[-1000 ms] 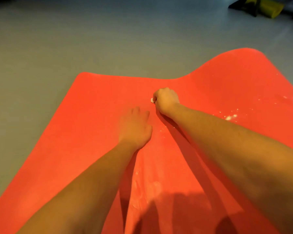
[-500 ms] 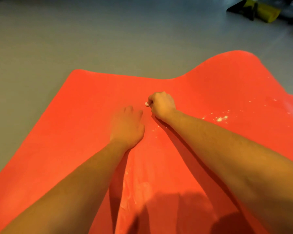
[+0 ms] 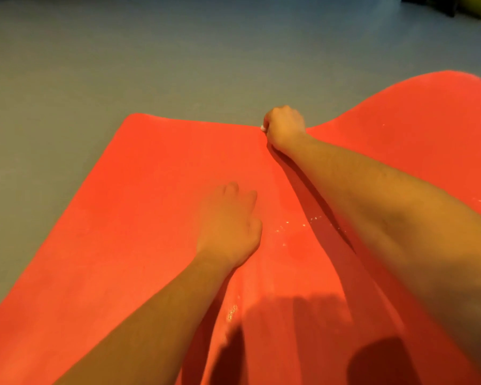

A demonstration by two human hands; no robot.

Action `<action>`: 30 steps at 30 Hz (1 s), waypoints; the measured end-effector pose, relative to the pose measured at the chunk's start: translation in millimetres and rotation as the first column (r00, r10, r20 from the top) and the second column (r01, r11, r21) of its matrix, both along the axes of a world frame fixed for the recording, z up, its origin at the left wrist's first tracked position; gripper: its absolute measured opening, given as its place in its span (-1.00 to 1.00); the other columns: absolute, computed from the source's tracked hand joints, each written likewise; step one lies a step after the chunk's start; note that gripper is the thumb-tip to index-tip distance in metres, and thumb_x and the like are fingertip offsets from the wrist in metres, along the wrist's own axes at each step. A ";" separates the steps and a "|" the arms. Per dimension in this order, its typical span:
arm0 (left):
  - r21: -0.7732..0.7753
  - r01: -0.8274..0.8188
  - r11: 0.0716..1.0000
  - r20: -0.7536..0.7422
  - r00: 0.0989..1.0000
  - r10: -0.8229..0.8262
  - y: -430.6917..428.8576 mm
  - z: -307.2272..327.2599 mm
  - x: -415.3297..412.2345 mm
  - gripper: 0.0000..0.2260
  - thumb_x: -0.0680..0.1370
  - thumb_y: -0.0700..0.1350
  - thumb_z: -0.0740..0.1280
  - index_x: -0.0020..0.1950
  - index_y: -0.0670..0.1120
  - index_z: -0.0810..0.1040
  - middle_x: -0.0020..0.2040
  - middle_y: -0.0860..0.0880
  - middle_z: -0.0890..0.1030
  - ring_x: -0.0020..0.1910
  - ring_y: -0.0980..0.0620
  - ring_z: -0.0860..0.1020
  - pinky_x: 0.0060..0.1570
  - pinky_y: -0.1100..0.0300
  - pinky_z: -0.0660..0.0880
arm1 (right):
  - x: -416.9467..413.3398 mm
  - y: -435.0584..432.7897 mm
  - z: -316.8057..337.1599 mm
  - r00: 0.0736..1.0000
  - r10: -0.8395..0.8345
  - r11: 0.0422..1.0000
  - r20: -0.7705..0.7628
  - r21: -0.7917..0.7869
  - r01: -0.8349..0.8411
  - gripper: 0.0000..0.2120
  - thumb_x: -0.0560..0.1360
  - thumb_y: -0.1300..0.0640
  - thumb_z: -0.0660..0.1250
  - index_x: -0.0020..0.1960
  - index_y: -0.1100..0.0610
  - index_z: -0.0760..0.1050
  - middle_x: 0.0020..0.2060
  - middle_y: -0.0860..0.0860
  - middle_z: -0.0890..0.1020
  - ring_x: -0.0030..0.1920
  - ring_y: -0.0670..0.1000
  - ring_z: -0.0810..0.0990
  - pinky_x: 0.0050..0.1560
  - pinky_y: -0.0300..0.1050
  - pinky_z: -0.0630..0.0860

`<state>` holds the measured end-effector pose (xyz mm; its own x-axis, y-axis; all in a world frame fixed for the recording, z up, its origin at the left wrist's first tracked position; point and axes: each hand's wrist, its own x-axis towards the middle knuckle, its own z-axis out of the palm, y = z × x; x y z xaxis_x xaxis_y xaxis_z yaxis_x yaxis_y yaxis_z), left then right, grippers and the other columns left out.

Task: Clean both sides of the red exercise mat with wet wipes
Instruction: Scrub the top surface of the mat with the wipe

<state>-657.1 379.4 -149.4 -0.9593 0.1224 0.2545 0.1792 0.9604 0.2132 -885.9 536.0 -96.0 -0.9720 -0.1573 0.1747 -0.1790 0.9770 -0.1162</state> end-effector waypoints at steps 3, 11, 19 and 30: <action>0.004 0.002 1.000 -0.005 1.000 -0.002 0.2 -0.1 -1.3 -0.51 0.49 0.04 0.21 0.44 0.10 0.50 0.37 -0.06 0.44 0.37 -0.08 0.39 0.28 -0.09 0.33 | -6.2 -2.1 2.1 1.000 0.013 1.000 0.011 0.016 -0.013 -0.80 0.48 0.21 0.37 0.06 0.12 0.70 0.03 0.20 0.69 0.06 0.28 0.65 0.03 0.05 0.58; 0.021 0.015 1.000 -0.001 1.000 -0.015 1.9 7.5 0.9 -0.58 0.44 0.03 0.24 0.30 0.06 0.55 0.26 -0.04 0.46 0.26 -0.10 0.41 0.17 -0.06 0.36 | 70.7 11.9 -0.7 0.996 0.081 0.995 0.034 0.051 -0.083 -0.80 0.47 0.16 0.37 0.05 0.03 0.70 0.04 0.09 0.70 0.04 0.20 0.66 -0.04 -0.02 0.54; 0.027 0.092 0.995 0.000 0.996 -0.092 -2.0 14.0 5.2 -0.71 0.45 0.02 0.17 0.05 -0.04 0.58 0.02 -0.06 0.51 0.03 -0.15 0.47 -0.09 -0.08 0.43 | 220.1 12.8 5.2 0.976 0.206 0.977 0.068 0.032 -0.209 -0.77 0.49 0.17 0.31 0.05 -0.02 0.68 -0.02 0.03 0.66 0.00 0.18 0.65 -0.19 -0.06 0.42; -0.248 0.358 0.900 0.611 0.779 -0.141 -11.5 73.5 82.7 0.07 0.15 0.46 0.58 0.48 -0.09 0.37 0.42 -0.14 0.36 0.41 -0.18 0.35 0.39 -0.04 0.41 | 212.1 0.5 12.0 0.990 0.098 0.992 0.104 0.071 -0.106 -0.82 0.48 0.15 0.36 0.03 0.05 0.69 0.02 0.08 0.69 0.06 0.19 0.65 -0.09 -0.03 0.52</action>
<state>-574.5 367.9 -75.9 -0.8346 0.3506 -0.4249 0.3733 0.9272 0.0316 -673.9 536.4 -83.9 -0.9621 -0.2657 0.0611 -0.2694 0.9609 -0.0644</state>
